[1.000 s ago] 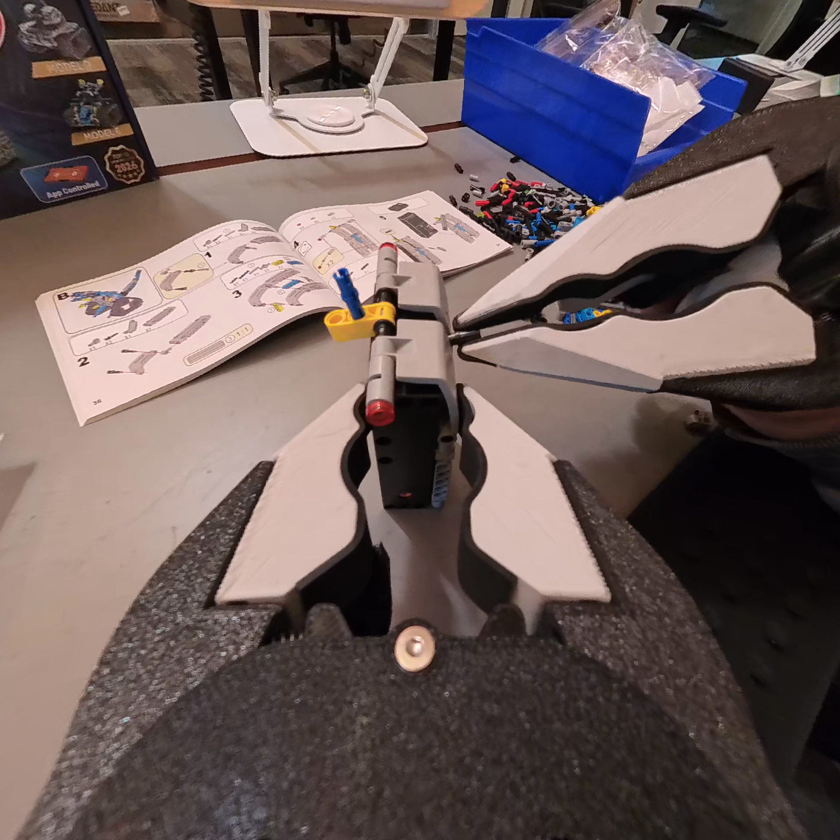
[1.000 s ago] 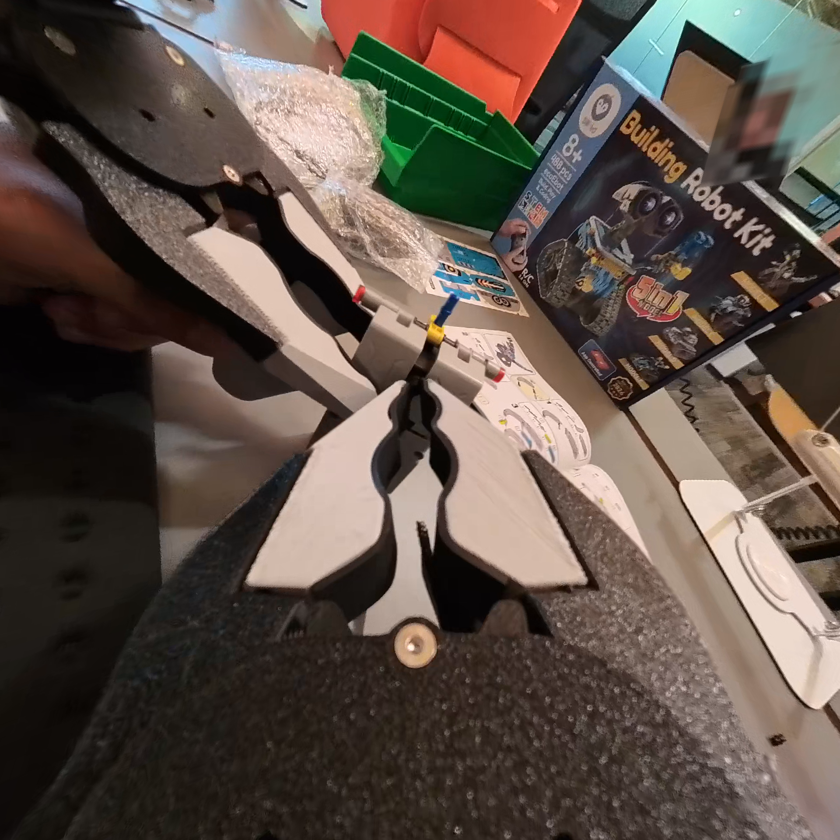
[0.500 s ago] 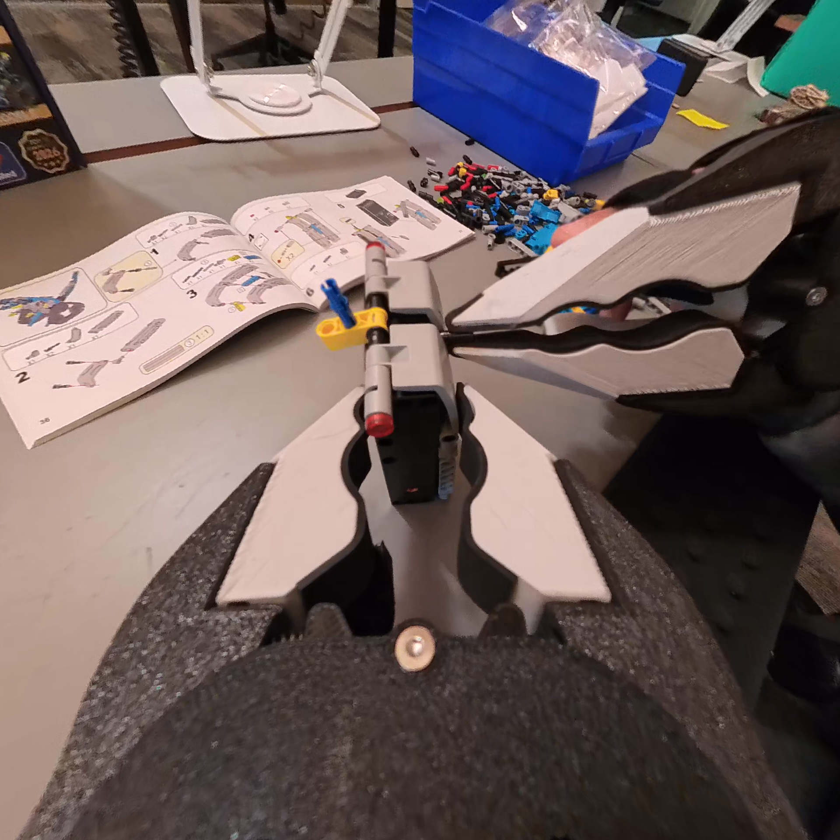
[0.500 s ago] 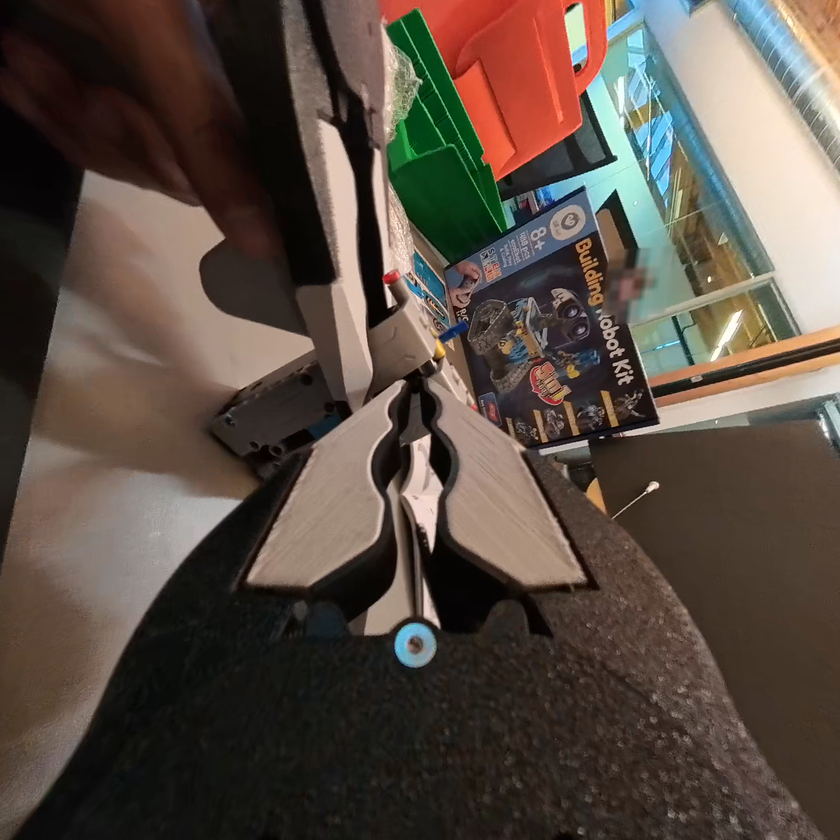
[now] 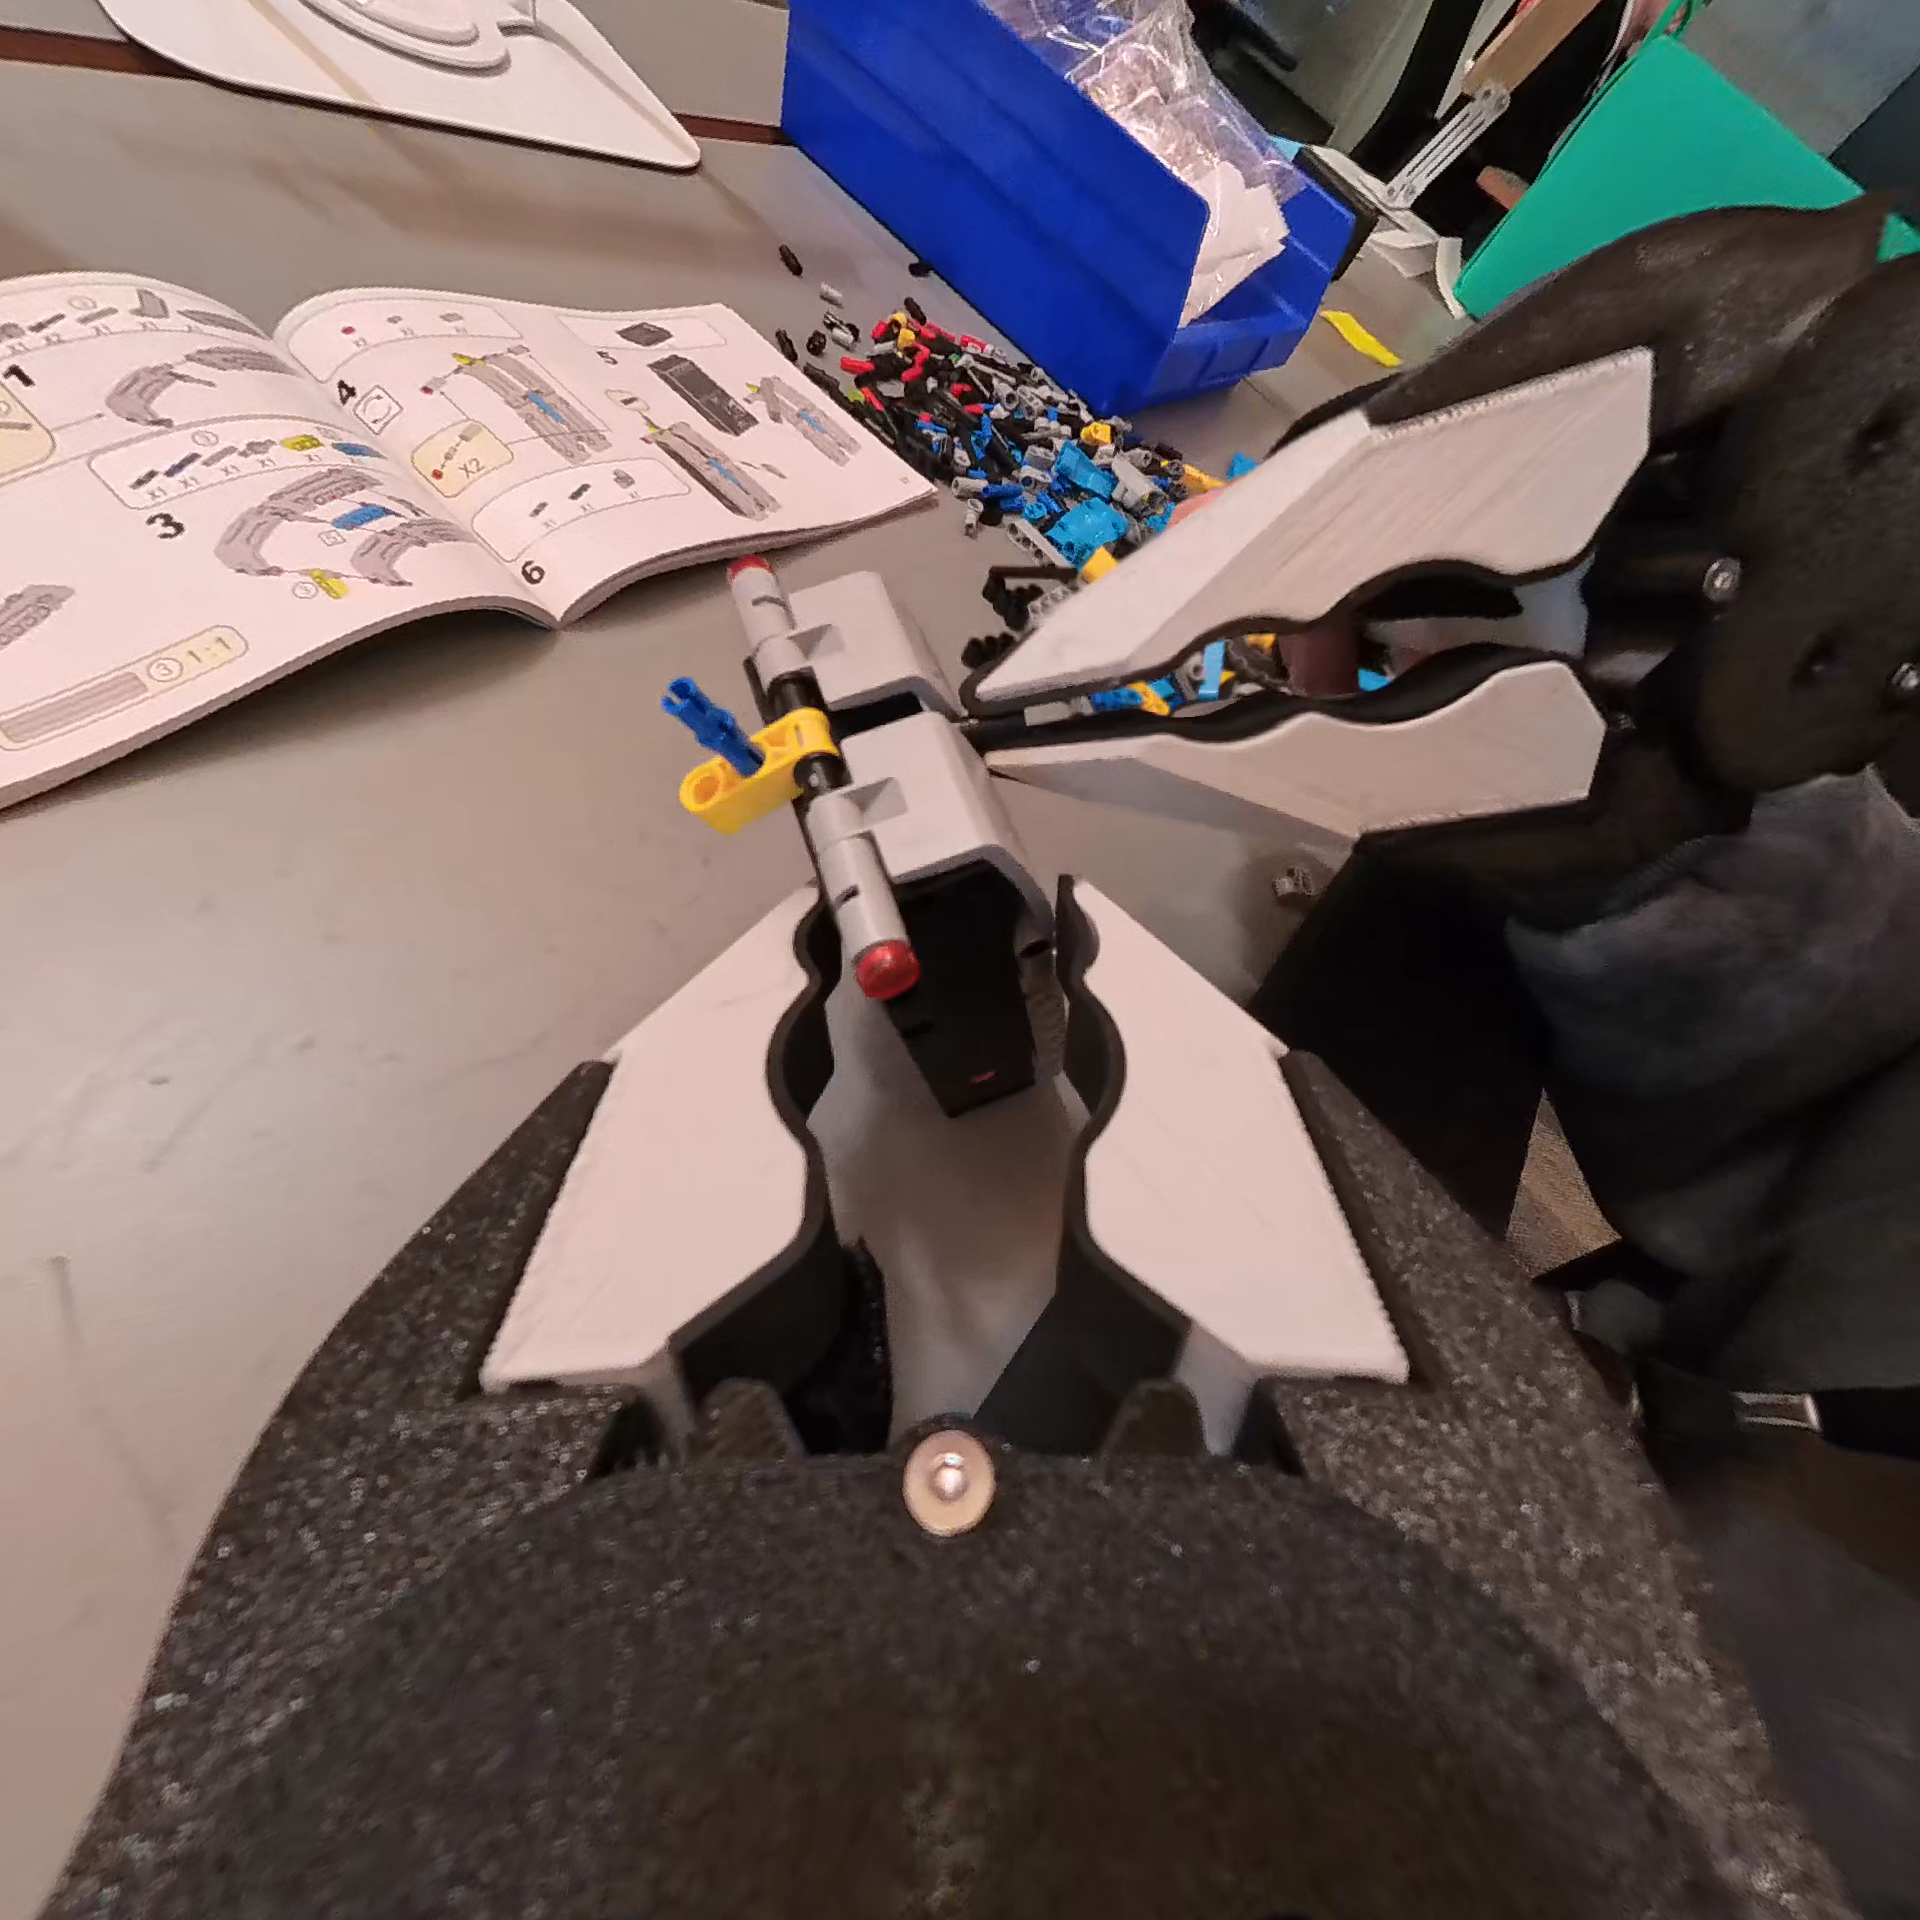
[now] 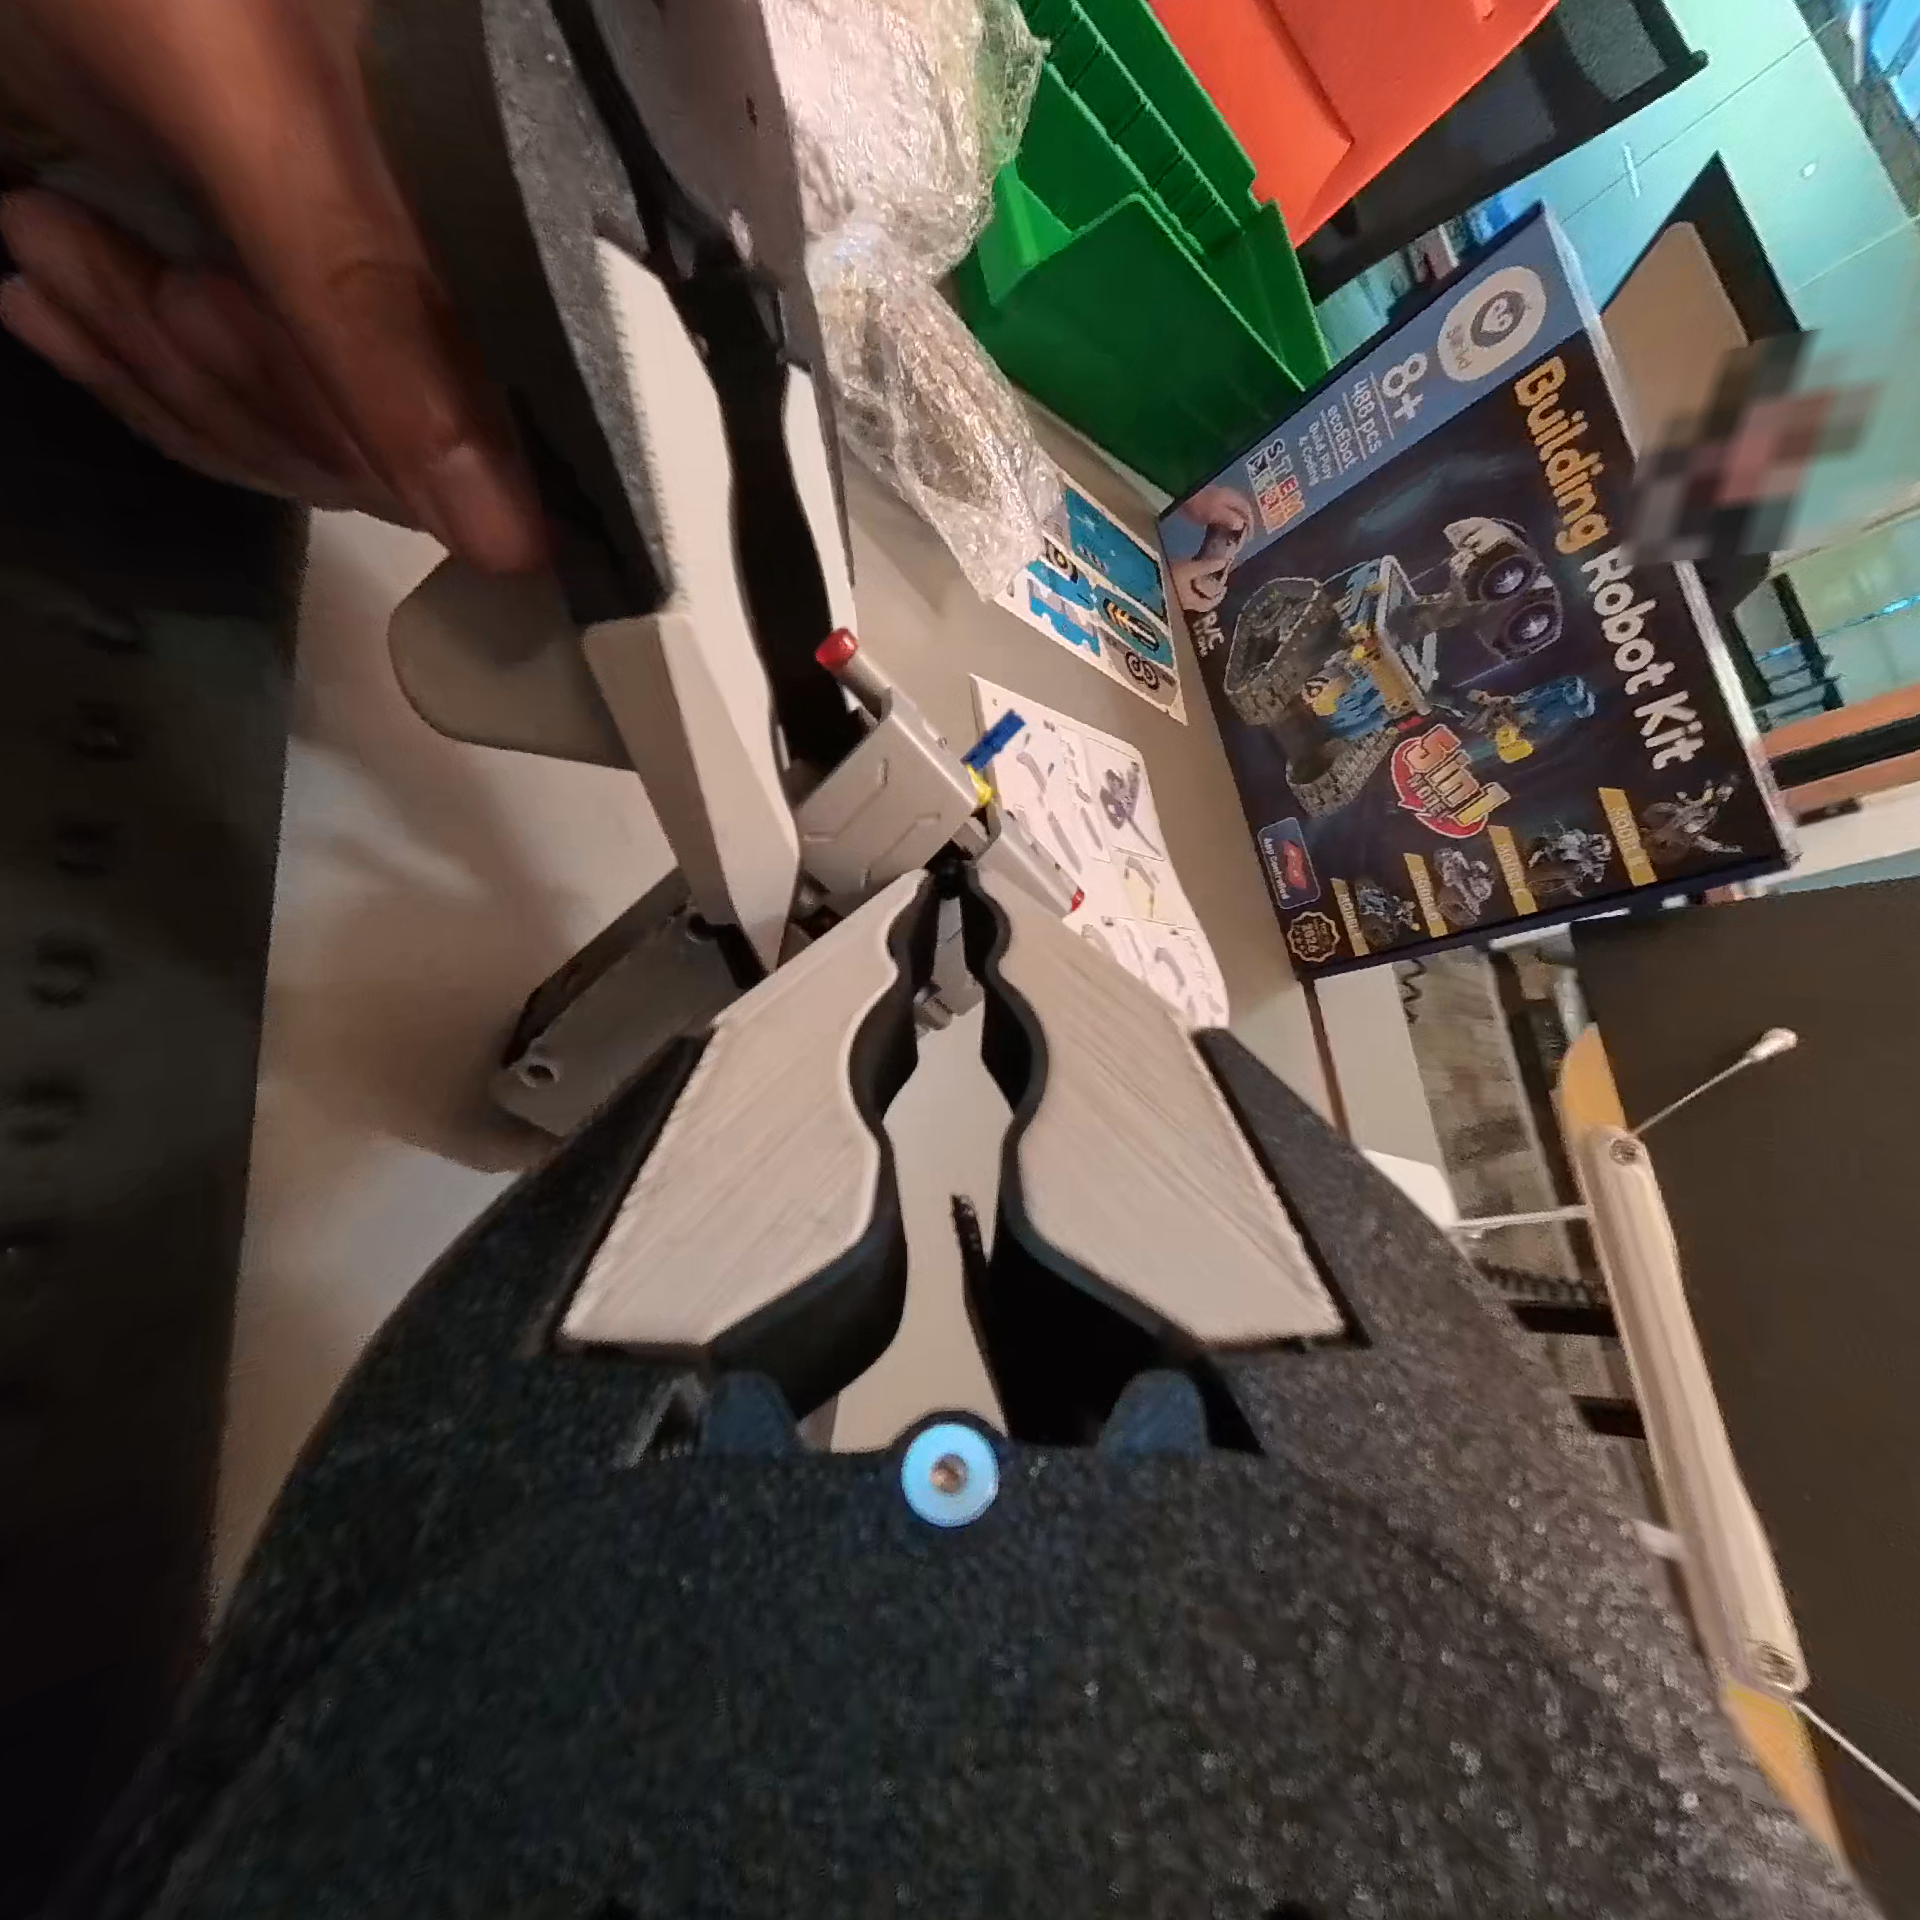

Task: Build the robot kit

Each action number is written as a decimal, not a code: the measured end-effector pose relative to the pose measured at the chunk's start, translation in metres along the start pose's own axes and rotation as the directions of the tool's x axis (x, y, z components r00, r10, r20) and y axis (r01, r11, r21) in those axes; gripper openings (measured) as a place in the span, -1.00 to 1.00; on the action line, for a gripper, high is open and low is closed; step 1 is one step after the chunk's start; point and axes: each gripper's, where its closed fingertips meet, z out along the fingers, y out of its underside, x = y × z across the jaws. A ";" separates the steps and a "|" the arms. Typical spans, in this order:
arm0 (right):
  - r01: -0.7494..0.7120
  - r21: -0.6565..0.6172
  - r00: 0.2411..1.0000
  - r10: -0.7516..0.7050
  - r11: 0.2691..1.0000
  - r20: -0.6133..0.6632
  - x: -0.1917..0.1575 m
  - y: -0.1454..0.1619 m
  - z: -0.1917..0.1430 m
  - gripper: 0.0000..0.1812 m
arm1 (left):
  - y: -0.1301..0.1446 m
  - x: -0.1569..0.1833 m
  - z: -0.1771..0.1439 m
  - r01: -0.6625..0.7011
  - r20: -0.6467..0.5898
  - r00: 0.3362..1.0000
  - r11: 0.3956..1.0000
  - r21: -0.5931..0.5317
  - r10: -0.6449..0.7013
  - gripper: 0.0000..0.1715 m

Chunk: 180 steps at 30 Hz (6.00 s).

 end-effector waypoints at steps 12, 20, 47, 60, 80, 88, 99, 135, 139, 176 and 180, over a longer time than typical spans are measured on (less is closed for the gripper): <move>0.063 0.087 0.998 -0.064 0.994 0.009 -0.004 0.000 -0.007 -0.97 | -0.001 0.003 -0.002 -0.045 -0.003 0.999 0.999 -0.001 0.045 -0.58; 0.315 0.043 0.949 -0.316 0.948 0.007 -0.007 -0.001 -0.014 -0.97 | 0.001 0.005 -0.004 -0.216 0.058 0.973 0.970 -0.108 0.223 -0.59; -0.179 0.025 0.965 0.171 0.984 0.201 -0.005 0.003 0.014 -0.96 | 0.006 -0.010 -0.004 0.170 -0.137 0.974 0.981 -0.088 -0.181 -0.59; -0.117 -0.059 0.971 0.127 0.991 0.201 -0.004 0.003 0.026 -0.94 | 0.008 -0.017 -0.005 0.273 -0.173 0.943 0.958 -0.090 -0.285 -0.58; -0.184 -0.033 0.954 0.187 0.982 0.233 -0.005 0.005 0.031 -0.97 | 0.011 -0.023 -0.004 0.360 -0.189 0.907 0.926 -0.112 -0.376 -0.58; 0.080 -0.154 0.975 -0.045 0.985 0.220 -0.006 0.007 0.031 -0.97 | 0.010 -0.023 -0.003 0.354 -0.191 0.910 0.929 -0.110 -0.369 -0.59; 0.159 -0.170 0.950 -0.104 0.973 0.296 -0.007 0.004 0.029 -0.97 | 0.010 -0.020 -0.004 0.319 -0.190 0.924 0.943 -0.100 -0.332 -0.58; -0.021 -0.145 0.884 0.086 0.989 0.460 -0.011 0.006 0.033 -0.97 | 0.013 -0.021 -0.002 0.315 -0.188 0.924 0.942 -0.114 -0.332 -0.58; -0.106 -0.150 0.872 0.164 0.983 0.461 -0.010 0.010 0.040 -0.97 | 0.014 -0.026 -0.001 0.400 -0.211 0.882 0.906 -0.141 -0.422 -0.58; 0.187 -0.167 0.848 -0.073 0.968 0.525 -0.014 -0.009 0.056 -1.00 | 0.006 -0.026 0.003 0.324 -0.158 0.931 0.944 -0.066 -0.330 -0.57; -0.028 -0.102 0.874 0.074 0.994 0.481 0.009 -0.018 0.045 -1.00 | 0.002 -0.033 -0.004 0.407 -0.183 0.895 0.913 -0.034 -0.406 -0.60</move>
